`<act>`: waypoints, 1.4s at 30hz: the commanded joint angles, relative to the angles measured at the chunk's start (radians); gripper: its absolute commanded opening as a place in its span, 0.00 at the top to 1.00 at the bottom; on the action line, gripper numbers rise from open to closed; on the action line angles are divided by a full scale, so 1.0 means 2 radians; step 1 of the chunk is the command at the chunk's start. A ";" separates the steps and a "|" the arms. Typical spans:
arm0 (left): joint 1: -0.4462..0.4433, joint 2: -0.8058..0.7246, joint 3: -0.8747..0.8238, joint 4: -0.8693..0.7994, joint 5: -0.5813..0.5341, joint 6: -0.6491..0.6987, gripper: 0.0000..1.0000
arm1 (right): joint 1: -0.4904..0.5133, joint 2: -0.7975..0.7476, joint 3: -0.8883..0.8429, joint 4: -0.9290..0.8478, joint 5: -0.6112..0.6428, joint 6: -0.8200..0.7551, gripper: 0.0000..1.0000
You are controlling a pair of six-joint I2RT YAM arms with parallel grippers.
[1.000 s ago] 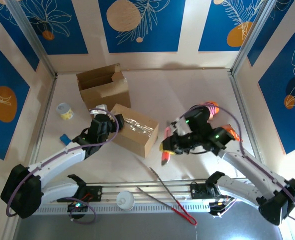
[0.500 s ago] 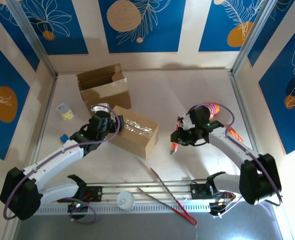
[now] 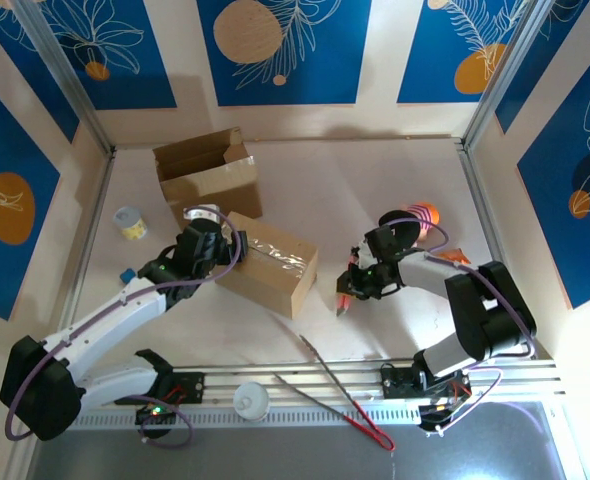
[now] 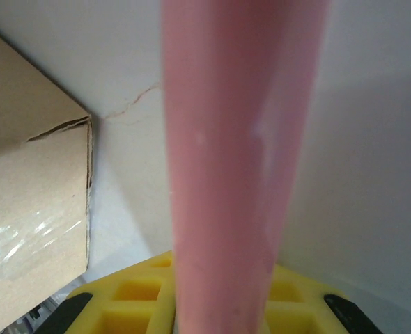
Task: Unpack the express box
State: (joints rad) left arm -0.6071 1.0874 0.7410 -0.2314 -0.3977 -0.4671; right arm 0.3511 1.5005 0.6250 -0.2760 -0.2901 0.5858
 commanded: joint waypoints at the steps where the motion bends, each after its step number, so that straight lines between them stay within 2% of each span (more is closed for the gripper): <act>1: -0.008 -0.008 0.021 -0.021 -0.003 0.012 0.00 | 0.000 0.014 -0.006 0.003 0.004 0.026 1.00; 10: -0.008 -0.031 0.047 -0.043 0.006 0.021 0.00 | 0.008 0.023 -0.025 -0.031 0.058 0.104 1.00; 17: -0.008 -0.050 0.059 -0.063 0.021 0.030 0.00 | 0.011 0.008 -0.035 -0.046 0.084 0.125 0.76; 22: -0.008 -0.066 0.057 -0.074 0.028 0.028 0.00 | 0.019 -0.018 -0.033 -0.081 0.104 0.151 0.66; 28: -0.007 -0.095 0.049 -0.090 0.037 0.020 0.00 | 0.031 -0.106 -0.036 -0.159 0.144 0.195 0.54; 30: -0.008 -0.105 0.044 -0.098 0.040 0.016 0.00 | 0.031 -0.144 -0.033 -0.187 0.153 0.199 0.53; 34: -0.007 -0.125 0.043 -0.137 0.044 -0.006 0.00 | 0.034 -0.203 0.008 -0.244 0.156 0.176 0.52; 36: -0.008 -0.135 0.051 -0.183 0.045 -0.026 0.00 | 0.041 -0.212 0.051 -0.261 0.144 0.135 0.43; 37: -0.007 -0.141 0.055 -0.216 0.045 -0.041 0.03 | 0.042 -0.207 0.083 -0.272 0.133 0.105 0.33; 38: -0.007 -0.147 0.059 -0.254 0.043 -0.059 0.10 | 0.043 -0.195 0.121 -0.286 0.123 0.072 0.20; 39: -0.008 -0.155 0.059 -0.288 0.039 -0.079 0.19 | 0.043 -0.177 0.155 -0.300 0.117 0.043 0.17; 41: -0.007 -0.182 0.043 -0.342 0.049 -0.115 0.44 | 0.045 -0.129 0.246 -0.328 0.110 -0.020 0.15; 42: -0.008 -0.195 0.031 -0.358 0.056 -0.132 0.49 | 0.046 -0.105 0.283 -0.337 0.106 -0.043 0.15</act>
State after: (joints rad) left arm -0.6121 0.7597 0.8261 -0.7254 -0.3111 -0.5987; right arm 0.4366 1.2034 1.0386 -0.8551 -0.0326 0.7086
